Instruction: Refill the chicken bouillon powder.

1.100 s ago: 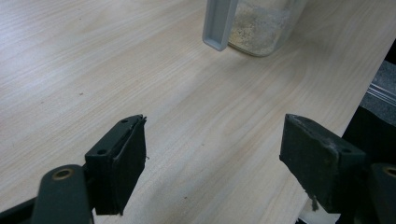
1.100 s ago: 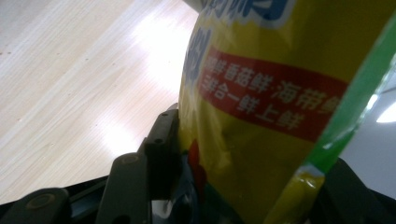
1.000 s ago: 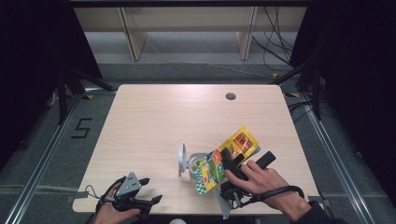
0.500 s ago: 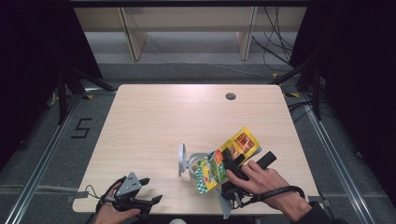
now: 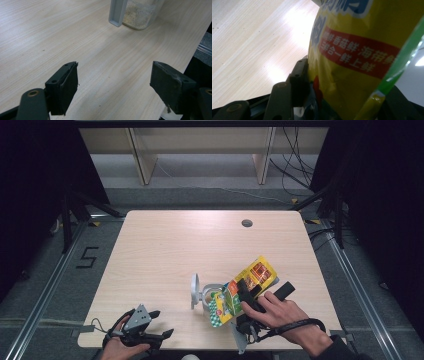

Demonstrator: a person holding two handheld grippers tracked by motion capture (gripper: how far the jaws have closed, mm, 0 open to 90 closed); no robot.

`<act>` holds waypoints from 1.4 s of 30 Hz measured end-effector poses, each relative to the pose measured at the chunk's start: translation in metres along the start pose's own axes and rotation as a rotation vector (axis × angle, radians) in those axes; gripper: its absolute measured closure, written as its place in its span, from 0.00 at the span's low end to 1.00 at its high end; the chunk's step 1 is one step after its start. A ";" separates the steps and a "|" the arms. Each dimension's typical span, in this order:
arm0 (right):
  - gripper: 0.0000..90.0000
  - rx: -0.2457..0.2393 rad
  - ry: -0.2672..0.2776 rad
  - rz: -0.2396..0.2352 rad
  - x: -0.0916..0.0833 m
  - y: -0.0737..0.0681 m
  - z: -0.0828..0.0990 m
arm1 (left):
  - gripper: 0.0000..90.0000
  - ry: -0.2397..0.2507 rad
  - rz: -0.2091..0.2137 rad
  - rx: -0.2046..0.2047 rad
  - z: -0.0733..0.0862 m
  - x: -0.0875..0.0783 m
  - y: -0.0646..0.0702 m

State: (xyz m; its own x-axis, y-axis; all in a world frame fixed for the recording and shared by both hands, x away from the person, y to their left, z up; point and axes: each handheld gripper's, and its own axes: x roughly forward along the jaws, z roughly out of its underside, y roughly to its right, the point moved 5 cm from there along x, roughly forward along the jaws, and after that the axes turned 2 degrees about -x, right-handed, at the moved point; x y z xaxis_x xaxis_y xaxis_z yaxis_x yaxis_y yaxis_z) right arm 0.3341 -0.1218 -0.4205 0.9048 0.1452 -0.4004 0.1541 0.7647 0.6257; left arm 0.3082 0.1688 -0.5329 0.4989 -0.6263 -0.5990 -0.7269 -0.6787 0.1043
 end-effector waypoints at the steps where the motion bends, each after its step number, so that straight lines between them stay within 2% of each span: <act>1: 0.59 0.003 -0.002 -0.009 0.000 0.000 0.000 | 0.24 0.021 0.013 -0.021 -0.001 0.001 0.002; 8: 0.59 0.006 0.009 -0.010 0.000 0.001 0.000 | 0.24 0.021 0.012 -0.022 -0.001 0.000 0.002; 10: 0.59 0.008 0.013 0.004 -0.001 0.002 0.000 | 0.24 0.021 0.012 -0.022 -0.001 0.000 0.002; 14: 0.59 0.002 0.021 -0.015 -0.003 0.001 -0.002 | 0.24 0.013 0.010 -0.014 -0.001 0.000 0.001; 17: 0.59 0.006 0.010 0.006 -0.003 0.002 0.000 | 0.24 0.021 0.000 -0.024 0.000 0.001 0.001; 20: 0.59 -0.002 0.017 -0.020 -0.002 0.000 -0.001 | 0.24 0.019 0.001 -0.024 -0.001 0.001 0.001; 21: 0.59 0.024 0.023 -0.025 -0.002 -0.002 -0.001 | 0.24 0.016 -0.003 -0.020 0.000 0.001 0.001; 22: 0.59 -0.004 0.018 -0.015 -0.002 0.001 0.000 | 0.24 0.016 -0.003 -0.020 0.000 0.001 0.001; 23: 0.59 -0.002 0.006 -0.009 -0.003 0.001 0.001 | 0.24 0.004 0.002 -0.017 0.000 0.000 0.000; 25: 0.59 0.013 0.011 -0.009 -0.002 0.000 0.001 | 0.24 0.022 0.009 -0.028 -0.001 0.000 0.002; 26: 0.59 0.010 0.014 -0.004 -0.002 0.000 0.000 | 0.24 0.002 -0.003 0.009 -0.001 -0.001 -0.002; 27: 0.59 0.003 0.017 -0.017 -0.002 0.000 0.000 | 0.24 -0.002 -0.008 0.023 0.000 -0.001 -0.003; 28: 0.59 0.045 0.012 -0.028 -0.002 -0.003 -0.001 | 0.24 0.019 -0.001 -0.024 0.000 0.001 0.001; 29: 0.59 0.000 0.023 -0.011 -0.001 0.001 0.000 | 0.24 0.021 -0.001 -0.022 -0.001 0.001 0.001; 30: 0.59 -0.002 0.008 -0.007 -0.002 0.001 0.001 | 0.24 0.012 0.008 -0.021 -0.001 0.000 0.001; 31: 0.59 0.024 0.012 -0.020 -0.002 -0.001 0.001 | 0.24 0.019 0.009 -0.030 -0.001 0.000 0.002; 32: 0.59 0.039 0.002 -0.011 -0.002 -0.001 0.001 | 0.24 0.019 0.009 -0.028 -0.001 0.000 0.002; 33: 0.59 0.003 0.016 -0.013 -0.001 0.001 0.000 | 0.24 0.018 0.009 -0.030 -0.001 0.000 0.002; 34: 0.59 -0.001 0.016 -0.020 0.000 0.000 0.000 | 0.24 0.018 0.009 -0.029 -0.001 0.000 0.002; 35: 0.59 0.033 0.009 -0.014 -0.001 -0.001 0.000 | 0.24 0.019 0.010 -0.029 -0.001 0.000 0.002; 36: 0.59 0.011 0.020 -0.022 -0.001 0.000 0.001 | 0.24 0.019 0.010 -0.029 -0.001 0.000 0.002; 39: 0.59 0.014 0.010 -0.015 -0.002 0.000 0.001 | 0.24 0.011 0.006 -0.022 -0.001 0.000 0.001; 40: 0.59 -0.001 0.020 -0.024 -0.001 0.001 0.000 | 0.24 0.013 0.011 -0.021 -0.001 0.001 0.001; 42: 0.59 0.043 0.015 -0.026 -0.003 -0.002 0.001 | 0.24 0.013 0.013 -0.009 -0.002 0.001 0.001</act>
State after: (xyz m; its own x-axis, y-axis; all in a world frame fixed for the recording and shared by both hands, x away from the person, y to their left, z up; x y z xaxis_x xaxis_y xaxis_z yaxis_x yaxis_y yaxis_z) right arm 0.3317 -0.1238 -0.4202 0.8944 0.1351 -0.4264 0.1946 0.7408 0.6429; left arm 0.3085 0.1668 -0.5317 0.4955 -0.6399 -0.5874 -0.7292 -0.6739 0.1190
